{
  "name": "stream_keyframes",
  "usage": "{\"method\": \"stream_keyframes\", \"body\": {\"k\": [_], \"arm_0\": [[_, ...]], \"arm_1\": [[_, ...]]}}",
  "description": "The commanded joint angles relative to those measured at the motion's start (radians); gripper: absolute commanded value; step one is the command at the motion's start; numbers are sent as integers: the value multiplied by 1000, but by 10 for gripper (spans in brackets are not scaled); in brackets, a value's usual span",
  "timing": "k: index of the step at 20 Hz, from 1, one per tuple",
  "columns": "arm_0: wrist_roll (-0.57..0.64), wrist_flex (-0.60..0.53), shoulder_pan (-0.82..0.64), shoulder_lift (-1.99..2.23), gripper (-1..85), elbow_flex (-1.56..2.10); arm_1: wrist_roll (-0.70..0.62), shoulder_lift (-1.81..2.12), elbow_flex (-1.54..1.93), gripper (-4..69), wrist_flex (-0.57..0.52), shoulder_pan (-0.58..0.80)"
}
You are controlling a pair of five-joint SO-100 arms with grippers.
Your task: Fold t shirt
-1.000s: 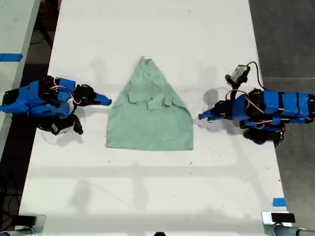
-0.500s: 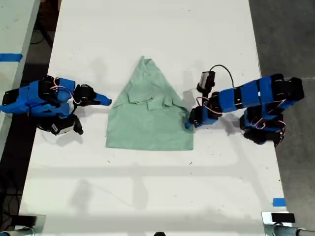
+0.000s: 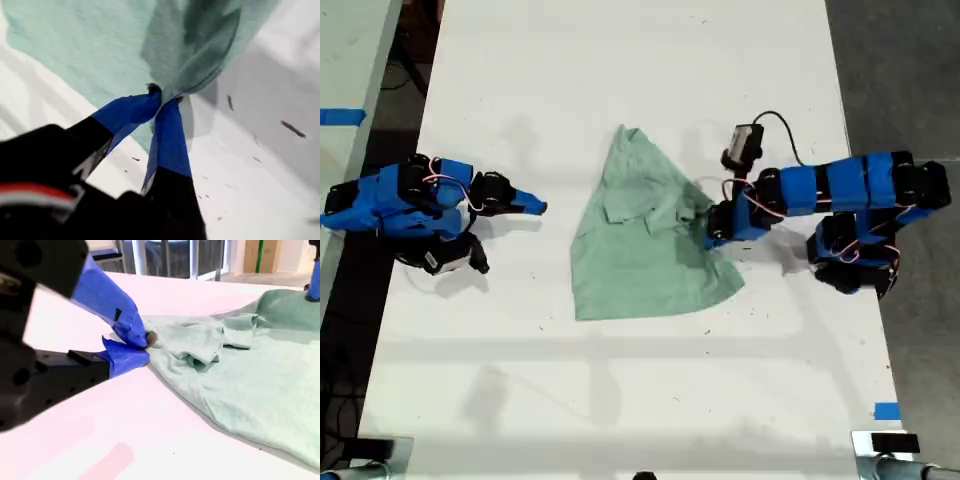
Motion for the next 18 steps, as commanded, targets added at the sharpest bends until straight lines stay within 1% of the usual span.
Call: {"method": "stream_keyframes", "body": {"k": [1,4,6,8,10,11,12,13,14,17,18], "arm_0": [[-18,3,-11,8,-2,6],[-18,5,-9,8,-2,6],[-18,5,-9,8,-2,6],[-18,5,-9,8,-2,6],[-17,5,-9,8,-2,6],[-17,5,-9,8,-2,6],[-17,5,-9,8,-2,6],[-17,5,-9,8,-2,6],[-17,5,-9,8,-2,6],[-17,5,-9,8,-2,6],[-17,5,-11,8,-2,6]], "arm_1": [[-101,-161,-272,-12,-77,-46],[-173,-509,-615,-12,-81,-80],[-183,-650,-795,-2,-11,-80],[-155,-621,-807,171,48,-69],[-106,-492,-736,190,141,-55],[-84,-387,-638,186,155,-43],[-71,-256,-502,163,146,-29],[-57,-106,-336,102,106,-17],[-41,64,-152,12,57,-6],[21,661,433,13,-87,3],[37,853,604,13,-120,-11]]}}
